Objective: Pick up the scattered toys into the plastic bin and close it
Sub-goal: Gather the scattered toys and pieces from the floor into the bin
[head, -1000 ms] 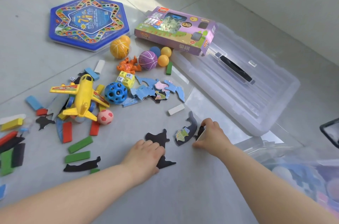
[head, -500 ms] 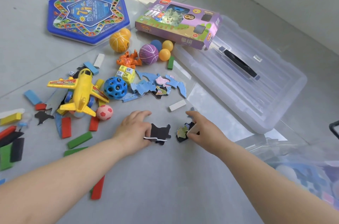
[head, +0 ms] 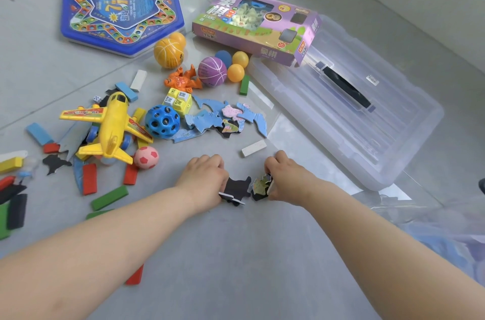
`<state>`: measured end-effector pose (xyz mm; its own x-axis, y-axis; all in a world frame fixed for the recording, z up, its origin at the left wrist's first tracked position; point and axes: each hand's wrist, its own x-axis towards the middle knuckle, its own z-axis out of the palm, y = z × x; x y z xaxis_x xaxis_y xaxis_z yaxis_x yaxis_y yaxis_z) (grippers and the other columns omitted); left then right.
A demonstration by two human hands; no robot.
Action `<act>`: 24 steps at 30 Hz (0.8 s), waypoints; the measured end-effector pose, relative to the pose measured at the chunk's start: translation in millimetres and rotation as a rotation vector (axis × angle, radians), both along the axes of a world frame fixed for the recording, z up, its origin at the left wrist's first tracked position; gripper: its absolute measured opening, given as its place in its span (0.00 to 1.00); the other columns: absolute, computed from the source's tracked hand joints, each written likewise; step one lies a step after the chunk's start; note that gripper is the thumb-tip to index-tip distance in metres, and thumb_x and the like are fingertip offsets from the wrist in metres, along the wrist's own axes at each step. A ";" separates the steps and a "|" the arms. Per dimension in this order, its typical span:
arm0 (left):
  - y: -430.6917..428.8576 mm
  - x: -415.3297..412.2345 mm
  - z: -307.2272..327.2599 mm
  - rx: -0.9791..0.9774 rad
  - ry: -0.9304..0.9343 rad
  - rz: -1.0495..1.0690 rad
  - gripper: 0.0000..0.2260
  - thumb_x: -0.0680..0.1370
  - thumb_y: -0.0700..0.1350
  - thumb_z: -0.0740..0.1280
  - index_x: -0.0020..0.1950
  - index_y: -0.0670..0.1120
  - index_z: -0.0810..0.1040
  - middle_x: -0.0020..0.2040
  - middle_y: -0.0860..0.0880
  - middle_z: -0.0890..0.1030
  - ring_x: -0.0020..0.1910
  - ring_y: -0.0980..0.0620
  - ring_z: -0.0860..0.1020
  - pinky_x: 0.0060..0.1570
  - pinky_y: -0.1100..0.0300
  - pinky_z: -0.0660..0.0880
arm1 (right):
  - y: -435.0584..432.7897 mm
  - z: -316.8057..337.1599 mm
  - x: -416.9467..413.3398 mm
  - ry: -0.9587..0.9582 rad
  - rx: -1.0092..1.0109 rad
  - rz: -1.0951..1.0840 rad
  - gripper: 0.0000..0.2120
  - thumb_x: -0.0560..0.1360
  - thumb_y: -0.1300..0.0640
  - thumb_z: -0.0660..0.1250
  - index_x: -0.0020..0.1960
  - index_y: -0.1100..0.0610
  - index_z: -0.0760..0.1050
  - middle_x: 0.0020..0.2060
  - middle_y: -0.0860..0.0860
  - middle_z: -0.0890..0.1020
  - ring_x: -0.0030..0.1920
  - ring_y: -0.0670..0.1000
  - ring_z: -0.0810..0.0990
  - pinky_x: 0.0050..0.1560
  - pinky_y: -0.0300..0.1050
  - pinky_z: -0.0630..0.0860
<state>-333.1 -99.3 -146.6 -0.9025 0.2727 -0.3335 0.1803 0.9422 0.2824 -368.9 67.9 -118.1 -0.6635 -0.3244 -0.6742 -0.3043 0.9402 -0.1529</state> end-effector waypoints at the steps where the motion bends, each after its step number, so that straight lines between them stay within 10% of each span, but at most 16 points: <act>1: -0.3 1.3 0.8 0.011 -0.005 0.012 0.15 0.73 0.39 0.62 0.31 0.52 0.62 0.53 0.49 0.68 0.58 0.48 0.68 0.50 0.62 0.60 | 0.0 0.1 -0.1 0.019 -0.007 0.003 0.15 0.74 0.61 0.64 0.59 0.59 0.65 0.61 0.57 0.65 0.49 0.55 0.68 0.45 0.45 0.67; 8: 0.6 15.9 4.8 0.132 -0.054 0.111 0.20 0.72 0.35 0.62 0.28 0.52 0.56 0.47 0.52 0.60 0.39 0.48 0.67 0.37 0.60 0.61 | 7.5 -0.8 19.7 0.235 0.014 0.065 0.16 0.75 0.60 0.60 0.62 0.57 0.63 0.62 0.55 0.64 0.49 0.53 0.64 0.39 0.43 0.63; 17: -5.0 36.5 14.0 0.359 -0.013 0.256 0.19 0.72 0.37 0.66 0.28 0.52 0.61 0.43 0.56 0.68 0.47 0.48 0.75 0.33 0.66 0.62 | 16.1 6.9 27.9 0.294 0.028 -0.122 0.07 0.76 0.58 0.58 0.48 0.55 0.59 0.47 0.54 0.72 0.40 0.56 0.69 0.29 0.43 0.58; 24: -14.0 38.8 58.5 0.516 0.083 0.469 0.17 0.70 0.38 0.71 0.29 0.51 0.66 0.33 0.58 0.73 0.37 0.53 0.71 0.33 0.71 0.62 | 28.2 88.2 41.6 0.314 -0.283 -0.326 0.16 0.75 0.52 0.65 0.60 0.52 0.64 0.49 0.46 0.77 0.44 0.53 0.73 0.43 0.44 0.68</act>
<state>-294.2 -113.3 -88.1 -0.9806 -0.0465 -0.1906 -0.1715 0.6750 0.7176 -327.4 96.1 -29.9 -0.9160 -0.2085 -0.3427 -0.0756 0.9288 -0.3628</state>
